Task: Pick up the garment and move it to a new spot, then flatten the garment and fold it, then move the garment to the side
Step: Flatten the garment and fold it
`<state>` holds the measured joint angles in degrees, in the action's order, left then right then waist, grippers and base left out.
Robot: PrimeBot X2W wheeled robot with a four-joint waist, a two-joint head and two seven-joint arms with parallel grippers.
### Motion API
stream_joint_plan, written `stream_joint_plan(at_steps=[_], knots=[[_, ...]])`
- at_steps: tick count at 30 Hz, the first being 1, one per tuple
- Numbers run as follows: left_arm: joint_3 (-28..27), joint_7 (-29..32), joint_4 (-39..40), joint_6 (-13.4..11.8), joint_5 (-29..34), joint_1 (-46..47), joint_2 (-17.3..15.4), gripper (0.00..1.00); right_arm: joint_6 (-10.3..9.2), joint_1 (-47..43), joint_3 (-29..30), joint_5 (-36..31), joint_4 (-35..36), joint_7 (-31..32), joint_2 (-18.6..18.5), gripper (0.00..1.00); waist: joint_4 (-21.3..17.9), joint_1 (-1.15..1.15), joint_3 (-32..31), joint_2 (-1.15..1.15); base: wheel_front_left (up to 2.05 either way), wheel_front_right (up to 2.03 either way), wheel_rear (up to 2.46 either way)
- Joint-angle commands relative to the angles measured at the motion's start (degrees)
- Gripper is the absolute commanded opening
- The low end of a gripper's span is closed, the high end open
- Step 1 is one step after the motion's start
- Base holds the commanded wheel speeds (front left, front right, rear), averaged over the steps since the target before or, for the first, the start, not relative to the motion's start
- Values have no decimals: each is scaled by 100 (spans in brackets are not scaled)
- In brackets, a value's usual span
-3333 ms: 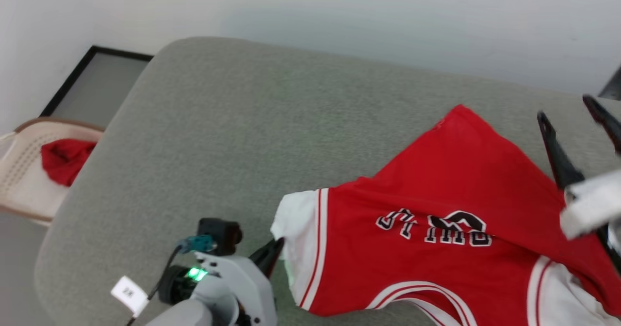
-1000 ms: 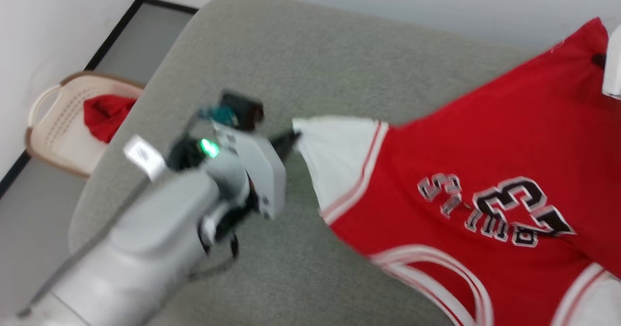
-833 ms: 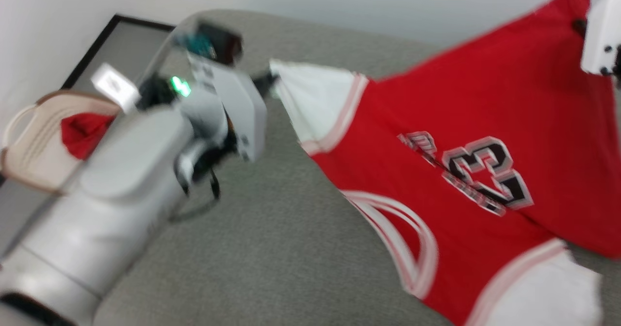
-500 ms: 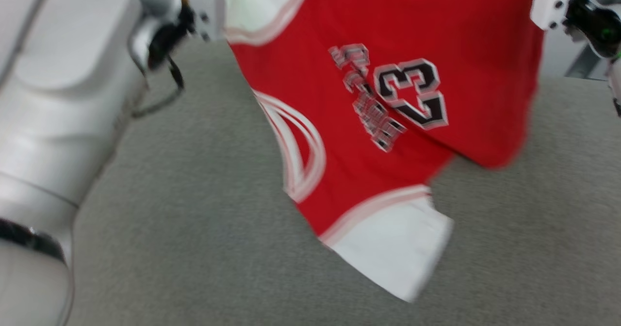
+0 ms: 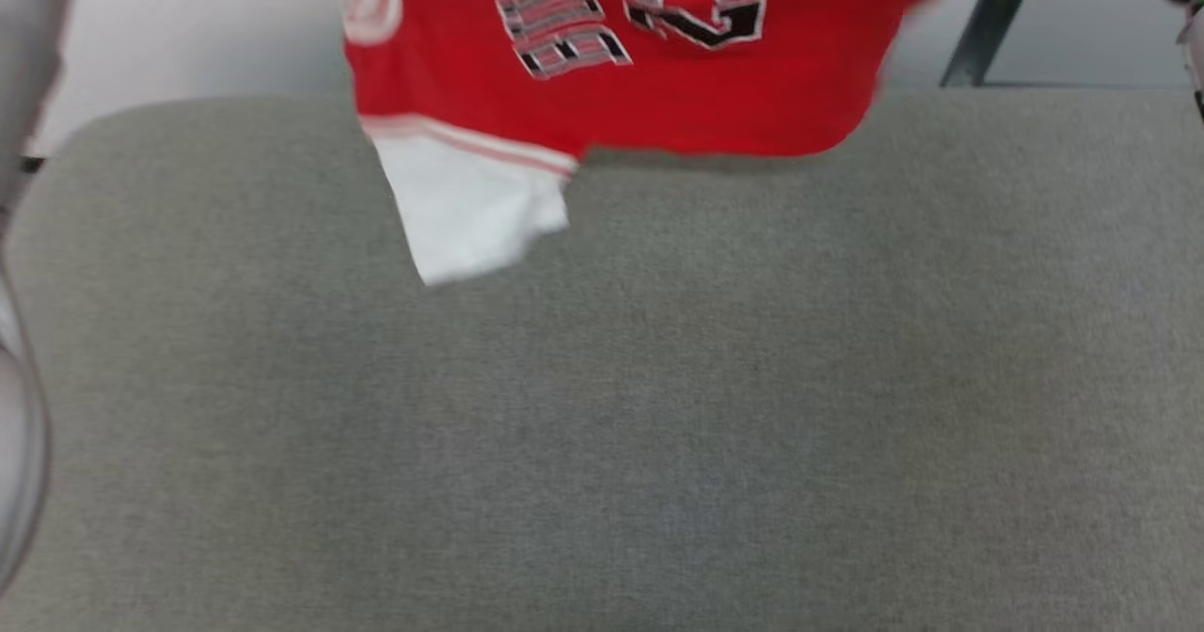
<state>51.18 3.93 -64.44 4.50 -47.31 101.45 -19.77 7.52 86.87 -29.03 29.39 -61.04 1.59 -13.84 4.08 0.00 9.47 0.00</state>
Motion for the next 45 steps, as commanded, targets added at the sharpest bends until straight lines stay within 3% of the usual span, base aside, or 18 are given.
stream_joint_plan(at_steps=[1, 14, 18, 23, 27, 38, 41, 45], knots=[[-50, -176, -111, 34, 22, 201, 4, 0, -6, 121, 44, -37, -120, -138, 50, 0, -236, 0, 334, 0, 0, 0, 0], [-53, -1097, -555, 267, 77, 1226, -183, 0, -6, 884, 197, -88, -693, -1224, 160, 0, -569, 0, 1740, 0, 0, 0, 0], [22, -1663, -473, 296, 257, 1604, -288, 0, -6, 1198, 333, -261, -841, -1563, 214, 0, -602, 0, 2215, 0, 0, 0, 0], [-302, -1903, -192, 293, 161, 2078, -290, 0, -6, 1556, 797, -668, -723, -1675, 158, 0, -523, 0, 2836, 0, 0, 0, 0], [-746, -1902, 571, 297, 457, 2105, -404, 0, -6, 1443, 1477, -1225, -365, -1672, 145, 0, -349, 0, 3232, 0, 0, 0, 0], [-1523, -1906, 1272, 296, 956, 785, -260, 0, -6, 921, 2562, -2467, -285, -1674, 532, 0, 27, 0, 3102, 0, 0, 0, 0], [-1293, -1906, 1268, 297, 776, 375, -155, 0, -6, 719, 2563, -2559, -409, -1675, 589, 0, 140, 0, 2821, 0, 0, 0, 0], [-679, -1859, 1343, 296, 403, -61, -276, 0, -6, 471, 2261, -2436, -601, -1672, 616, 0, 279, 0, 2399, 0, 0, 0, 0]])
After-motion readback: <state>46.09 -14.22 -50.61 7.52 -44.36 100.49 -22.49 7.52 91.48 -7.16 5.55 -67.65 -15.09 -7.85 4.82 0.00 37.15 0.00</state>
